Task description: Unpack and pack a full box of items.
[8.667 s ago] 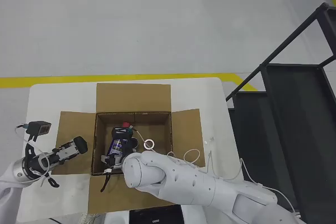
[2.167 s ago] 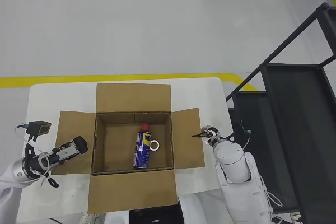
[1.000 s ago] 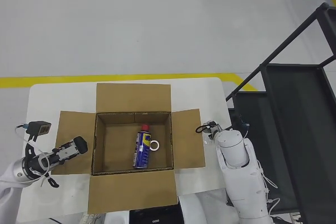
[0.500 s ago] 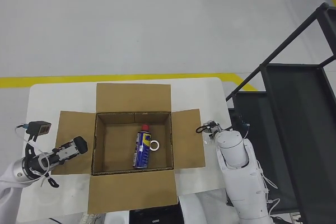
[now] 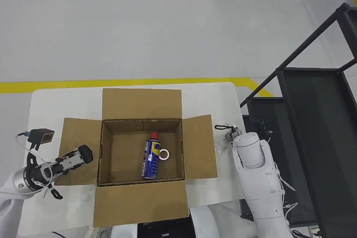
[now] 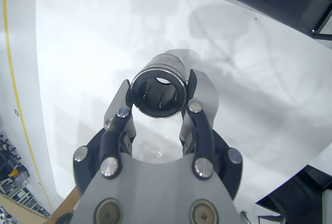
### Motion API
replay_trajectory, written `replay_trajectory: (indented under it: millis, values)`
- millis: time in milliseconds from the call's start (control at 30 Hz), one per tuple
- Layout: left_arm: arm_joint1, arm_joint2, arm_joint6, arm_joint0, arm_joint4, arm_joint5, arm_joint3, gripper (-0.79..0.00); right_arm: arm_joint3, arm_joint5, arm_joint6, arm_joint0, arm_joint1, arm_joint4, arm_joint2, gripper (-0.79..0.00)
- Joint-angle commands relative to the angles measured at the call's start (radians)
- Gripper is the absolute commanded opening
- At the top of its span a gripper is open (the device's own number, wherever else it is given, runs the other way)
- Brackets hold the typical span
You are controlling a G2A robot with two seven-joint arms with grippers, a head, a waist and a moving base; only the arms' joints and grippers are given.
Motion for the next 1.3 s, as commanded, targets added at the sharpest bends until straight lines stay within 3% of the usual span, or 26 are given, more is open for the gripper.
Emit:
replay_trajectory:
  millis: [0, 400, 433, 467, 500, 800, 1000, 1133, 1267]
  values:
    - [0.000, 0.000, 0.000, 0.000, 0.000, 0.000, 0.000, 0.000, 0.028, 0.000, 0.002, 0.018, -0.001, 0.002, 0.006, -0.785]
    - [0.000, 0.000, 0.000, 0.000, 0.000, 0.000, 0.000, 0.000, 0.203, 0.000, -0.019, 0.123, -0.020, -0.006, 0.041, -0.785]
    - [0.000, 0.000, 0.000, 0.000, 0.000, 0.000, 0.000, 0.000, 0.209, 0.000, -0.016, 0.126, -0.022, -0.006, 0.044, -0.739]
    - [0.000, 0.000, 0.000, 0.000, 0.000, 0.000, 0.000, 0.000, 0.212, 0.000, -0.014, 0.129, -0.023, -0.006, 0.047, -0.449]
    - [0.000, 0.000, 0.000, 0.000, 0.000, 0.000, 0.000, 0.000, 0.214, 0.000, -0.011, 0.131, -0.025, -0.008, 0.051, -0.009]
    - [0.000, 0.000, 0.000, 0.000, 0.000, 0.000, 0.000, 0.000, 0.105, 0.000, 0.050, 0.084, -0.029, -0.024, 0.108, 0.000]
    - [0.000, 0.000, 0.000, 0.000, 0.000, 0.000, 0.000, 0.000, -0.069, 0.000, 0.187, 0.005, -0.017, -0.016, 0.178, 0.000]
    - [0.000, 0.000, 0.000, 0.000, 0.000, 0.000, 0.000, 0.000, -0.231, -0.022, 0.279, -0.051, -0.007, 0.073, 0.261, 0.000]
    - [0.000, 0.000, 0.000, 0.000, 0.000, 0.000, 0.000, 0.000, -0.351, -0.129, 0.326, -0.113, -0.007, 0.247, 0.357, 0.000]
